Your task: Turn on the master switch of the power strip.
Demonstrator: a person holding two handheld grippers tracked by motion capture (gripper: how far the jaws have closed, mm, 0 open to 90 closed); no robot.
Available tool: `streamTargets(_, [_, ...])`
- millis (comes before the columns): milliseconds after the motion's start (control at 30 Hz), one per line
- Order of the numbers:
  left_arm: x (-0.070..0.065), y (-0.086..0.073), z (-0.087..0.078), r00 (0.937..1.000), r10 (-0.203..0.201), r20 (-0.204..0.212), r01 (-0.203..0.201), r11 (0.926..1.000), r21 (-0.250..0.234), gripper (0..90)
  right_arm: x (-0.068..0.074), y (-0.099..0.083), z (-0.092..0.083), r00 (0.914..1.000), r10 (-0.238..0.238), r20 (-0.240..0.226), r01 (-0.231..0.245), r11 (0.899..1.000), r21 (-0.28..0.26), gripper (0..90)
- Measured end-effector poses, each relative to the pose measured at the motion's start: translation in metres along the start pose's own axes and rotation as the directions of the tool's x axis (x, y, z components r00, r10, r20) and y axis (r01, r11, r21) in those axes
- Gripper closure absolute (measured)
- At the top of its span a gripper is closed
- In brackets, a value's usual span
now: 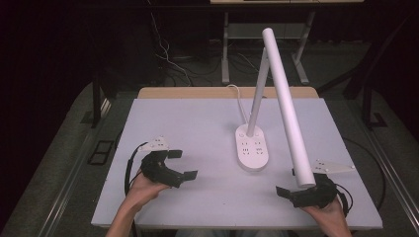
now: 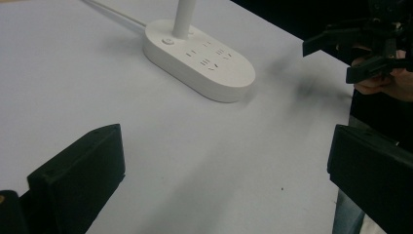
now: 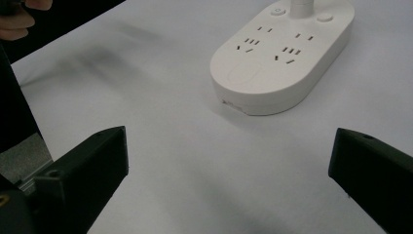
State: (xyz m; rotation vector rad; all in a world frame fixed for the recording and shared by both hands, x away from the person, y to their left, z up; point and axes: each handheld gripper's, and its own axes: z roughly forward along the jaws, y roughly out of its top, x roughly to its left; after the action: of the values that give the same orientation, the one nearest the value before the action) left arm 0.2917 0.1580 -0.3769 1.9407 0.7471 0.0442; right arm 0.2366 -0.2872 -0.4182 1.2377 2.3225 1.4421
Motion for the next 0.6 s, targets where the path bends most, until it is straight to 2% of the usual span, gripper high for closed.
streamTargets(600, [0.004, 0.035, 0.017, 0.9994, 0.034, 0.013, -0.034, 0.9988, 0.035, 0.0, -0.001, 0.0, -0.001, 1.0, 0.003, 0.003, -0.003, 1.0, -0.003, 0.4])
